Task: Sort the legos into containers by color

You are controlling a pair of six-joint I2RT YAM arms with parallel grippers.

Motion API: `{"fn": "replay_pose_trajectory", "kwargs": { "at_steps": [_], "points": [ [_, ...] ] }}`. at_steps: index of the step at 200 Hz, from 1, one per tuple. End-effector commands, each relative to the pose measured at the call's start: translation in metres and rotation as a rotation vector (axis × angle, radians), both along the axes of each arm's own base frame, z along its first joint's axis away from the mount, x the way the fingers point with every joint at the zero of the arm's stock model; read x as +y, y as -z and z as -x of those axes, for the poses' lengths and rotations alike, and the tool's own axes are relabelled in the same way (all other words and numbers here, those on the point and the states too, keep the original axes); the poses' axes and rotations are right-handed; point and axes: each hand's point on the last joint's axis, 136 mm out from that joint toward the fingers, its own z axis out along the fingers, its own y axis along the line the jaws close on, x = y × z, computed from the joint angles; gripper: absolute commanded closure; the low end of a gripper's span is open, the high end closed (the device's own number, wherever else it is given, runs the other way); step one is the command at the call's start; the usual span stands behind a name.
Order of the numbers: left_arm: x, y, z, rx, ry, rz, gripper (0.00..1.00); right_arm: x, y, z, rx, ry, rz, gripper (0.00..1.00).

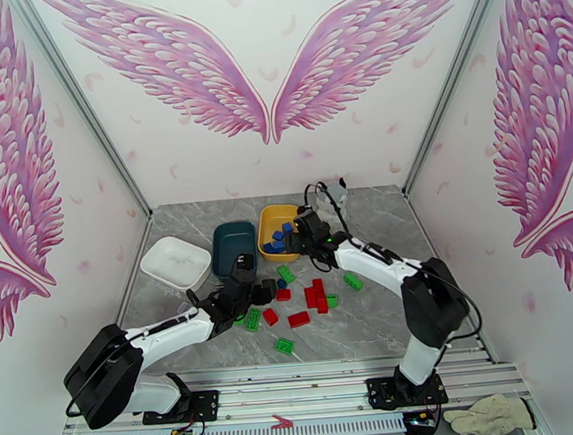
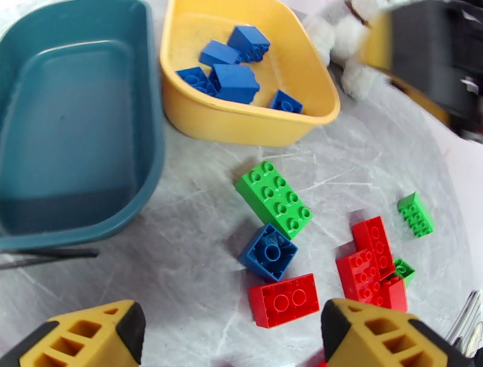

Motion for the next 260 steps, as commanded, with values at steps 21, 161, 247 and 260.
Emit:
{"fn": "replay_pose_trajectory", "kwargs": {
  "at_steps": [21, 161, 247, 260],
  "points": [
    [-0.021, 0.0, -0.014, 0.016, 0.093, -0.099, 0.28, -0.014, 0.006, 0.055, -0.01, -0.044, -0.084, 0.39],
    [-0.064, 0.058, -0.042, 0.118, 0.212, -0.216, 0.29, -0.046, 0.014, 0.137, -0.041, -0.074, -0.149, 0.32],
    [-0.082, 0.064, -0.025, 0.152, 0.279, -0.208, 0.36, -0.046, 0.017, 0.136, -0.038, -0.069, -0.142, 0.32],
    [-0.084, 0.064, -0.022, 0.15, 0.283, -0.212, 0.37, -0.047, 0.018, 0.136, -0.038, -0.064, -0.141, 0.32]
  ]
}}
